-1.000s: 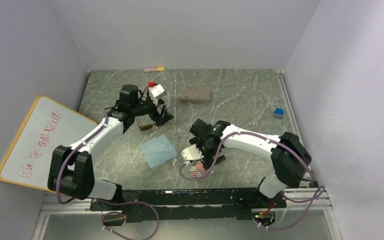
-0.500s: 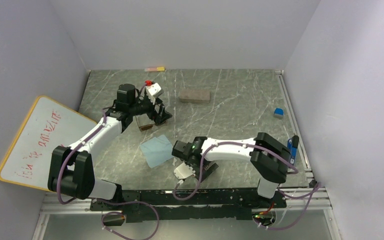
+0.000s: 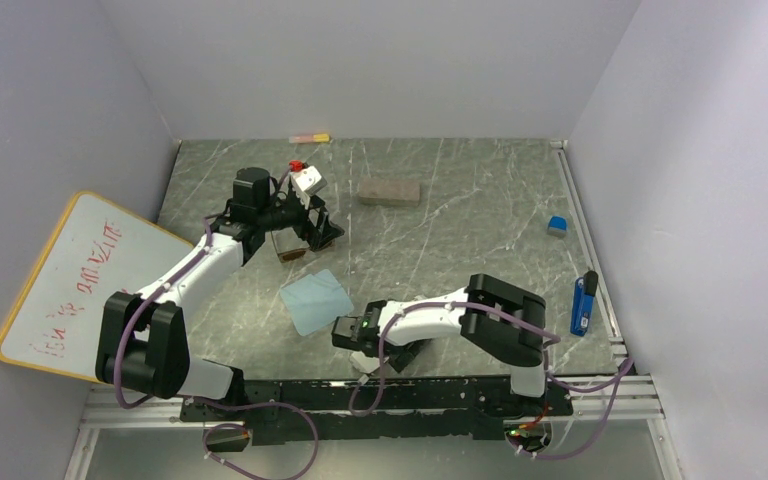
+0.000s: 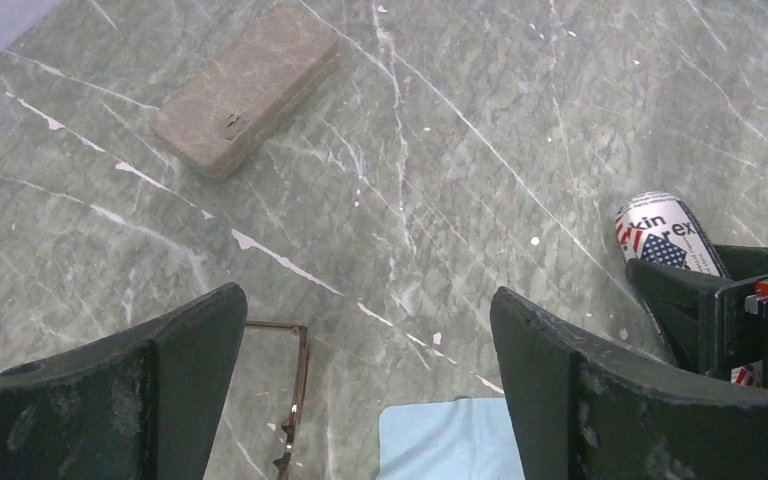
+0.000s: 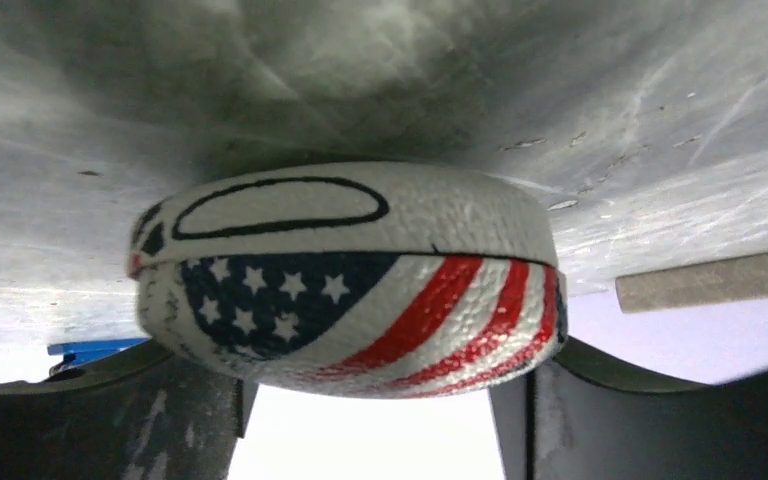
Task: Organize the sunglasses
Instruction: Pick up the sunglasses case from the center of the board.
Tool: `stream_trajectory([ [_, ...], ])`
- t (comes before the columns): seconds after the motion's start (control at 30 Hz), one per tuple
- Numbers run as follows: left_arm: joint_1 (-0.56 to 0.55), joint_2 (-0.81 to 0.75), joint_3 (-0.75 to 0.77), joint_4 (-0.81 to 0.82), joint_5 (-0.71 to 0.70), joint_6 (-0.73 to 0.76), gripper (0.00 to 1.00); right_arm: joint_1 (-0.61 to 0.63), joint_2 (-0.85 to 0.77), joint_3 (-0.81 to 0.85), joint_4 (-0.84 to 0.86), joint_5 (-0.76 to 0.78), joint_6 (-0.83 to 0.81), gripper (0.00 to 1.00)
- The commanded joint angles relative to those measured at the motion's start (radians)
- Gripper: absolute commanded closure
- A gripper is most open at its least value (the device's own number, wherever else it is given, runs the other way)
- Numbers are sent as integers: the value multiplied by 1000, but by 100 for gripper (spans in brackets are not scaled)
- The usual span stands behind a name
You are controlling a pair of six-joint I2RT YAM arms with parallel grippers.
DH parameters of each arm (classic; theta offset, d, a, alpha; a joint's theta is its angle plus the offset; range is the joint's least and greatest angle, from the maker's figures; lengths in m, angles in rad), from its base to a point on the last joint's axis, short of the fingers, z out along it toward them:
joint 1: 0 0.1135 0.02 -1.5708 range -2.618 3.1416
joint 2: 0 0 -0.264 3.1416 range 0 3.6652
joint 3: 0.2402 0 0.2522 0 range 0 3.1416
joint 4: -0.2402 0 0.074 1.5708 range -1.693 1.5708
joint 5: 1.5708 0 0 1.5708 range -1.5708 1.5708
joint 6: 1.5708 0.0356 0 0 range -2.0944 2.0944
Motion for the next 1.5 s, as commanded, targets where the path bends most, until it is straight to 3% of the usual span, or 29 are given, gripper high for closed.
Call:
stream_trajectory([
  [0.0,6,-18,17,32,29,-30,4,10,15,36,-45,82,52,30],
  [0.1,7,-18,17,32,29,-31,4,11,27,51,-64,69,68,47],
  [0.3,13,-16,38,22,41,-44,4,-22,-94,74,-38,-68,39,49],
  [0.4,20,-11,102,-43,67,-23,4,-119,-219,125,9,-236,0,49],
  [0.53,21,-28,163,-78,105,-8,4,-342,-395,157,154,-587,-28,50],
  [0.73,22,-42,201,-39,264,-34,4,-586,-561,77,401,-1039,114,51],
  [0.9,21,-30,179,60,428,-98,4,-685,-668,-43,660,-1254,299,50],
  [1.03,10,-40,138,99,518,-88,4,-755,-704,-81,750,-1356,397,51],
  [1.3,-113,29,247,-341,510,322,4,-860,-715,-125,952,-1488,639,52],
  [1.47,-183,124,327,-516,510,448,4,-920,-697,-132,1067,-1591,795,52],
])
